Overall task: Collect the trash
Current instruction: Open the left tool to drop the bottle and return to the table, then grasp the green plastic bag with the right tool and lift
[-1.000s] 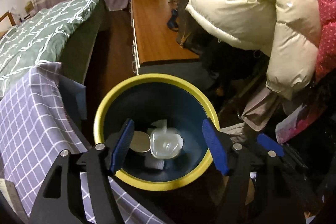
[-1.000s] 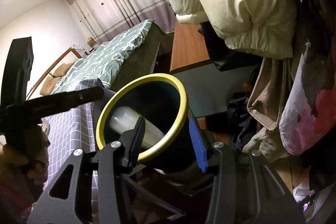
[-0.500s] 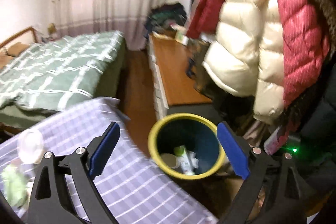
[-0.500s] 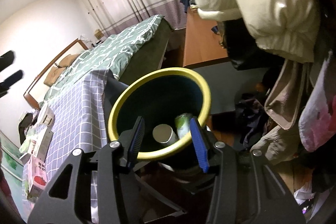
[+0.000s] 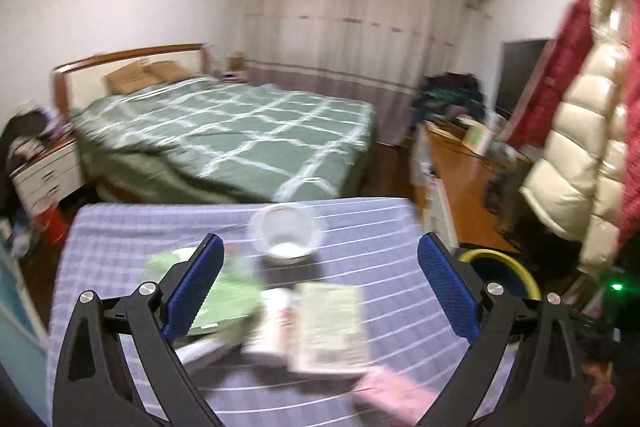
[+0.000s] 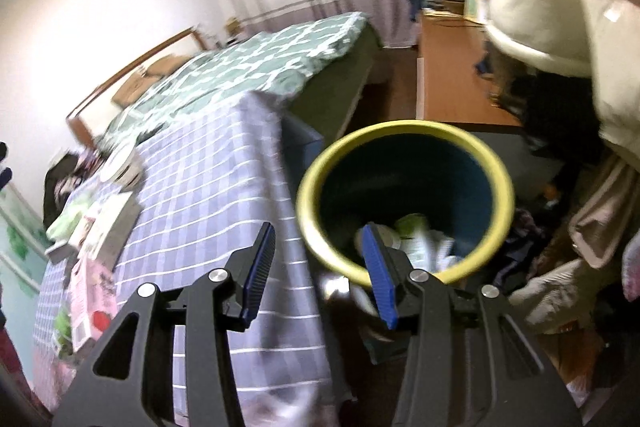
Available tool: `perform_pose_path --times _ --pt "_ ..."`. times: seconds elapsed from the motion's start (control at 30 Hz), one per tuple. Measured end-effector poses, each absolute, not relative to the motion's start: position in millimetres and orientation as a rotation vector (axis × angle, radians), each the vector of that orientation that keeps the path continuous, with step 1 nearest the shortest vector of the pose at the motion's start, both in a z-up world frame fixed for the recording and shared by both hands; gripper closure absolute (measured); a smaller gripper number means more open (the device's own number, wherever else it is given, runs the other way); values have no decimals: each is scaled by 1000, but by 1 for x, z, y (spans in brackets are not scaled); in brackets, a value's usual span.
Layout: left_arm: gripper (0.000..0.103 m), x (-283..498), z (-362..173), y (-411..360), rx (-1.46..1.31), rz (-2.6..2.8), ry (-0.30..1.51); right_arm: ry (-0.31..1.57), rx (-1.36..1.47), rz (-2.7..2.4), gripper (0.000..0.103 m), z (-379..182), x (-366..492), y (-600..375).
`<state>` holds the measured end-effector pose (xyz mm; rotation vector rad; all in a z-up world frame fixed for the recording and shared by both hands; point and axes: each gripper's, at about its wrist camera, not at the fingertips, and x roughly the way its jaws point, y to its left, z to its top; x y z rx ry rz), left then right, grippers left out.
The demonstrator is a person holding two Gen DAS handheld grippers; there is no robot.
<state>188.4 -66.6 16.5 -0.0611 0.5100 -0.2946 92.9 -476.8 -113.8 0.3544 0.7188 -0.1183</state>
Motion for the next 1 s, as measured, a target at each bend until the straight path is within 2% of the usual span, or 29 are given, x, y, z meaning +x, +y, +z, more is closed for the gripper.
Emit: perform_pose_path --times 0.47,0.8,1.0 --pt "7 189 -44 101 -235 72 446 785 162 202 59 -90 149 -324" --pt "5 180 -42 111 -213 137 383 818 34 395 59 -61 223 -229" --pt "5 179 -41 106 -214 136 384 931 6 461 60 -68 285 -175"
